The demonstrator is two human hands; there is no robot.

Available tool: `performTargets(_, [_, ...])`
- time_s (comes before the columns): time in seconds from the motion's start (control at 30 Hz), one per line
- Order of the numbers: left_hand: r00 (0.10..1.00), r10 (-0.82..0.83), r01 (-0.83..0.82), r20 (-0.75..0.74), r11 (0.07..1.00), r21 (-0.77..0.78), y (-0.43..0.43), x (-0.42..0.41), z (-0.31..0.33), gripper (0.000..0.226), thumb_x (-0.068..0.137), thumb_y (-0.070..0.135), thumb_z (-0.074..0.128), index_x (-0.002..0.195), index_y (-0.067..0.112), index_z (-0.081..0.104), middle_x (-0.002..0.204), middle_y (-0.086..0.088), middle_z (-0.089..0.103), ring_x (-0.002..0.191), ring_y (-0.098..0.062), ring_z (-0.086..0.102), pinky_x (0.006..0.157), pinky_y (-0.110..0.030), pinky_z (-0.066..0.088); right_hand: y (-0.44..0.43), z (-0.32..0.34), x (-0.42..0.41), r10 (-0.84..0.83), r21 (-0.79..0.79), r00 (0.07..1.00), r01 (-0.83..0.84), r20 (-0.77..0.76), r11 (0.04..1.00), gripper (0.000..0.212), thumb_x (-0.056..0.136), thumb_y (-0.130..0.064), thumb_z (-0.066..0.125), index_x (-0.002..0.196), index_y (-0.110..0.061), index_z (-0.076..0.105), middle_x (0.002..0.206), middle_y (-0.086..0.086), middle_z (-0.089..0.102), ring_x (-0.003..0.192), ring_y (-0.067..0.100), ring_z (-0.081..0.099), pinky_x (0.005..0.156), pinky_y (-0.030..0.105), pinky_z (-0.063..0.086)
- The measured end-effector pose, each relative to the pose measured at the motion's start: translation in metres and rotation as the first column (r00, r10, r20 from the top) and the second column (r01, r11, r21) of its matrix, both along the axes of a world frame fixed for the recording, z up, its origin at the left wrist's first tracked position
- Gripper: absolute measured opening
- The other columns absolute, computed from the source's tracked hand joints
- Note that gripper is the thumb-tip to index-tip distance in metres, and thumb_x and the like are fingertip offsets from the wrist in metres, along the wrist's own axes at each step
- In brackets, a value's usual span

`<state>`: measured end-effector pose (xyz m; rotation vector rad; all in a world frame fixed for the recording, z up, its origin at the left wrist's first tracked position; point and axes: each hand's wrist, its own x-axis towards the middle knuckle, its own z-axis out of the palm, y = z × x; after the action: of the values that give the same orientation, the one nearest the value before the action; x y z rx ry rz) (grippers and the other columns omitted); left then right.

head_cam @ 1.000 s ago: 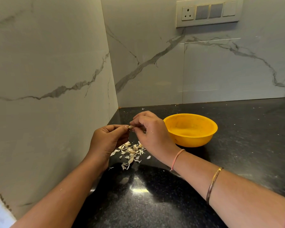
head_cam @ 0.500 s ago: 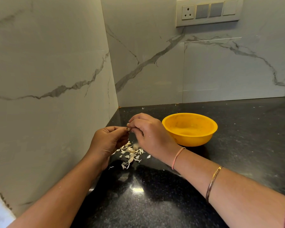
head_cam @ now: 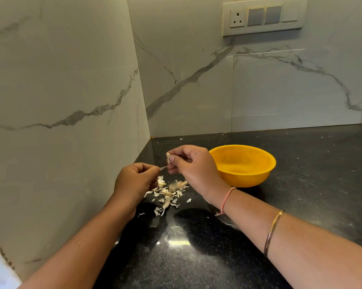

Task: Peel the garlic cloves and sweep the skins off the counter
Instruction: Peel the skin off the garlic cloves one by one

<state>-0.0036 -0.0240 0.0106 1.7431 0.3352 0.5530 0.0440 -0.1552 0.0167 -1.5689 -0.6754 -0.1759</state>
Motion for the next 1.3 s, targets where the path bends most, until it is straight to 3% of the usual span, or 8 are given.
performTargets(0.1, [0.998,0.054,-0.054,-0.011,0.998,0.025,0.002,0.0,-0.001,0.017,0.084,0.015,0.064,0.068,0.009,0.066,0.063,-0.006,0.063,0.06,-0.018,0.057,0.078,-0.04,0.054,-0.001,0.002,-0.001,0.047,0.083,0.994,-0.039,-0.1,0.996,0.01,0.089,0.001,0.057,0.093,-0.002,0.066,0.076,0.005,0.065,0.065,0.009,0.064,0.07,0.03,0.059])
performTargets(0.2, [0.998,0.049,-0.05,0.024,0.998,0.035,0.0,-0.002,0.002,0.024,0.084,0.026,0.067,0.067,0.01,0.067,0.061,-0.005,0.062,0.06,-0.019,0.056,0.073,-0.037,0.053,-0.002,0.001,-0.001,0.068,0.094,0.989,-0.056,-0.128,0.994,0.009,0.087,0.002,0.06,0.091,-0.003,0.066,0.078,0.006,0.066,0.07,0.011,0.066,0.074,0.03,0.059])
performTargets(0.27, [0.998,0.001,-0.003,0.059,0.999,0.042,-0.002,-0.003,0.004,0.012,0.085,0.018,0.067,0.073,0.014,0.067,0.068,-0.003,0.063,0.064,-0.017,0.057,0.071,-0.035,0.053,-0.002,-0.001,0.0,0.042,0.045,0.994,-0.038,-0.097,0.998,0.01,0.084,-0.001,0.065,0.087,-0.011,0.067,0.08,0.005,0.067,0.077,0.015,0.068,0.078,0.034,0.058])
performTargets(0.4, [0.991,-0.078,0.076,0.109,0.997,0.017,-0.005,-0.006,0.007,0.019,0.087,0.003,0.06,0.079,0.018,0.068,0.083,-0.006,0.068,0.073,-0.015,0.063,0.062,-0.019,0.053,-0.001,-0.004,0.003,-0.083,-0.098,0.995,0.088,0.053,0.991,0.009,0.081,-0.01,0.07,0.087,-0.016,0.069,0.087,0.006,0.071,0.083,0.019,0.067,0.078,0.035,0.057])
performTargets(0.53, [0.987,-0.12,0.133,0.108,0.984,-0.122,-0.007,-0.007,0.009,0.008,0.085,0.01,0.064,0.079,0.009,0.07,0.078,-0.012,0.067,0.07,-0.016,0.062,0.06,-0.017,0.054,0.001,-0.004,0.004,-0.129,-0.148,0.96,0.169,0.247,0.974,0.009,0.08,-0.005,0.071,0.088,-0.008,0.069,0.091,0.005,0.067,0.081,0.014,0.066,0.074,0.024,0.055])
performTargets(0.83, [0.985,-0.133,0.154,0.111,0.963,-0.219,-0.006,-0.006,0.009,0.009,0.082,0.007,0.066,0.074,0.008,0.07,0.067,-0.006,0.068,0.059,-0.01,0.063,0.059,-0.017,0.054,-0.002,-0.004,0.002,-0.11,-0.221,0.837,0.265,0.536,0.938,0.006,0.079,0.0,0.068,0.083,-0.004,0.067,0.089,0.007,0.059,0.077,0.017,0.058,0.066,0.032,0.055])
performTargets(1.17, [0.989,-0.116,0.129,0.086,0.979,-0.161,-0.007,-0.006,0.006,0.009,0.083,0.004,0.063,0.075,0.005,0.068,0.074,-0.012,0.063,0.065,-0.015,0.056,0.056,-0.015,0.052,0.0,-0.004,-0.002,-0.075,-0.281,0.828,0.271,0.555,0.921,0.006,0.083,-0.001,0.064,0.087,-0.003,0.069,0.091,0.008,0.06,0.077,0.015,0.056,0.063,0.022,0.05])
performTargets(1.3, [0.989,-0.111,0.127,0.1,0.978,-0.168,-0.007,-0.005,0.006,0.011,0.084,0.005,0.062,0.074,0.006,0.065,0.074,-0.011,0.061,0.064,-0.015,0.055,0.056,-0.016,0.052,0.003,-0.005,-0.001,-0.116,-0.216,0.859,0.252,0.498,0.943,0.005,0.081,-0.003,0.068,0.086,-0.004,0.07,0.088,0.007,0.064,0.077,0.015,0.059,0.065,0.021,0.051])
